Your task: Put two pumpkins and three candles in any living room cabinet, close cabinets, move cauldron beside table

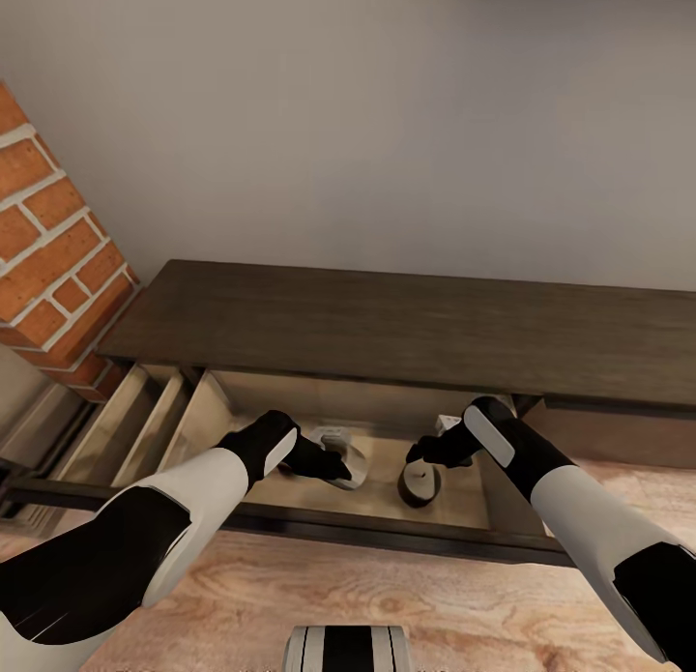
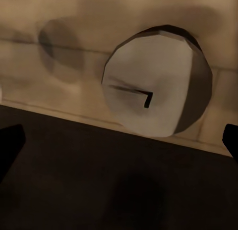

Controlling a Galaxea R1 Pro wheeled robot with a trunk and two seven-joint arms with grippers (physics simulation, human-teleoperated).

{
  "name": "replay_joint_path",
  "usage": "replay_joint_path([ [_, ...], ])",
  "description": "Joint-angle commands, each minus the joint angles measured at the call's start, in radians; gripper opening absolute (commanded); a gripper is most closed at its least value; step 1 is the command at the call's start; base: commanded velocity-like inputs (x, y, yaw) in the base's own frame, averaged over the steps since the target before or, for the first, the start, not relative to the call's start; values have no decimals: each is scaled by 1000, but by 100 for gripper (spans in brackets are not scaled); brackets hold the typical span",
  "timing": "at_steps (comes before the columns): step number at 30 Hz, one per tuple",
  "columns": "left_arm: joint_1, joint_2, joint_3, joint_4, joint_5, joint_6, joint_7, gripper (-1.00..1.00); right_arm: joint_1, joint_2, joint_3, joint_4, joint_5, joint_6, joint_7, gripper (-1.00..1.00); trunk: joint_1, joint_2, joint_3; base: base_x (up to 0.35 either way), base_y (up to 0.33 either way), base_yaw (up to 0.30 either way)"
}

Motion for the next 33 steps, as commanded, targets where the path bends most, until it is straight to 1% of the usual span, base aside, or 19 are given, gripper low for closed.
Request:
replay_joint_path([
  [1, -1, 0, -6, 0, 7, 4, -1, -100, -1, -1, 6, -2, -11, 1, -9, 100, 0, 0, -2, 0, 0, 0],
  [12, -1, 0, -6, 0, 7, 4, -1, -100, -1, -1, 6, -2, -11, 1, -9, 100, 0, 0, -18, 0, 0, 0],
  [33, -1, 0, -6, -1, 7, 4, -1, -100, -1, -1, 6, -2, -12, 1, -9, 100, 0, 0, -27, 0, 0, -12],
])
